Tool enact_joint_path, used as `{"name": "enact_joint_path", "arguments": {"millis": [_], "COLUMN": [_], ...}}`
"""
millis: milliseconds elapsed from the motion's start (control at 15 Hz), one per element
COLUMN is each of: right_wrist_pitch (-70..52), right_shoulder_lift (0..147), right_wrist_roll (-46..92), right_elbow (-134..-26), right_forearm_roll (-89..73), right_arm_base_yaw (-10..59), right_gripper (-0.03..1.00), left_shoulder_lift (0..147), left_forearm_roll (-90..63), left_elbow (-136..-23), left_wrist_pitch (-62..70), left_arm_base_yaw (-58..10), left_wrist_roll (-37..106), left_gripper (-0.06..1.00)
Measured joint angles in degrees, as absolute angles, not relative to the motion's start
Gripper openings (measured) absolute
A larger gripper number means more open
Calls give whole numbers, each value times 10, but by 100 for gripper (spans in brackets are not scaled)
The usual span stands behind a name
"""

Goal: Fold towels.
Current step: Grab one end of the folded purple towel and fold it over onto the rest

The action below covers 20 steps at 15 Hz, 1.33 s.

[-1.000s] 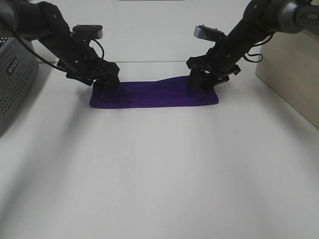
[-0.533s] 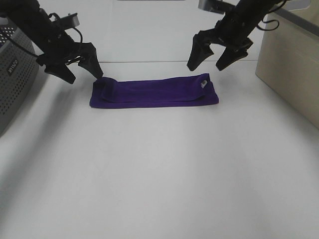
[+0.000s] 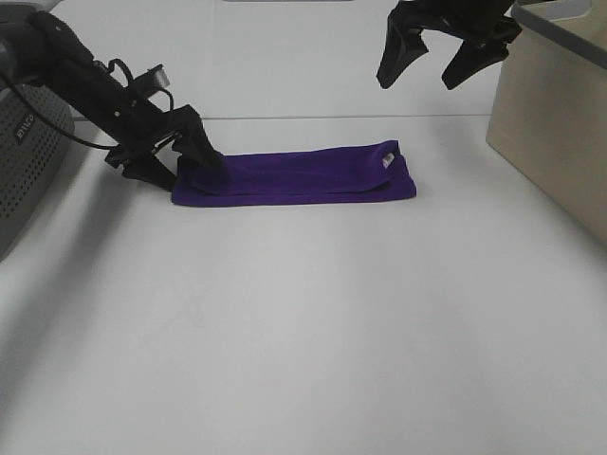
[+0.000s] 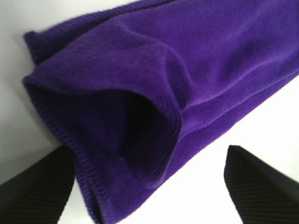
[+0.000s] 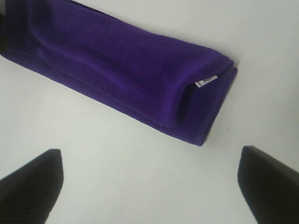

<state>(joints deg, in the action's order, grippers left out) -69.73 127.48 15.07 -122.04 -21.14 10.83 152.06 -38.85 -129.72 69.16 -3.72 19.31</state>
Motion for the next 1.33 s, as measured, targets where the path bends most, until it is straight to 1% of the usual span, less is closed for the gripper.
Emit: {"name": "enact_joint_path", "arguments": {"millis": [67,133,200,267,333,400,467,533,600,667,800,933,1000,1133,1333], "right_wrist_pitch": [-697,-697,-697,-697,-697,-697,-697,-697,-697,-697,-698,-698,-698,-698,-698], "right_shoulder_lift": [1274,1273,1273,1273,1273,1273,1273,1273,1274,1274,1262,1238,1223,1201,1186], "right_wrist_roll": [151,151,151,149,146,146,144,140,136,112,106,103,97,91,91], "right_elbow": [-1220,-1220,-1220,-1220,-1220,-1220,-1220,-1220,-1220,-1220,-1220,-1220,-1220,-1220,-1220], "right_forearm_roll": [-211,-211,-211,-211,-211,-211,-212,-212,-212,-212,-212,-216,-225,-252,-276], "right_arm_base_yaw": [108,108,108,108,108,108,108,108,108,108,108,108,108,108,108], "right_gripper": [98,98,98,98,98,98,98,98,98,98,98,98,98,98,98], "left_shoulder_lift": [1524,1526,1529,1532,1533,1536,1537,1537,1537,1522,1495,1450,1427,1404,1413], "left_forearm_roll": [-391,-392,-394,-392,-384,-376,-371,-367,-360,-311,-236,-217,-217,-217,-216], "left_elbow": [-1298,-1299,-1299,-1299,-1299,-1299,-1299,-1299,-1299,-1299,-1292,-1290,-1290,-1291,-1291], "left_wrist_pitch": [685,676,667,659,654,651,651,650,654,676,692,692,692,692,692], "left_arm_base_yaw": [-50,-66,-82,-96,-104,-106,-106,-104,-102,-96,-72,-48,-48,-84,-151], "left_wrist_roll": [193,193,193,193,193,193,193,193,193,193,187,184,185,197,203], "left_gripper": [78,74,68,60,47,30,22,8,4,4,4,4,4,4,4]}}
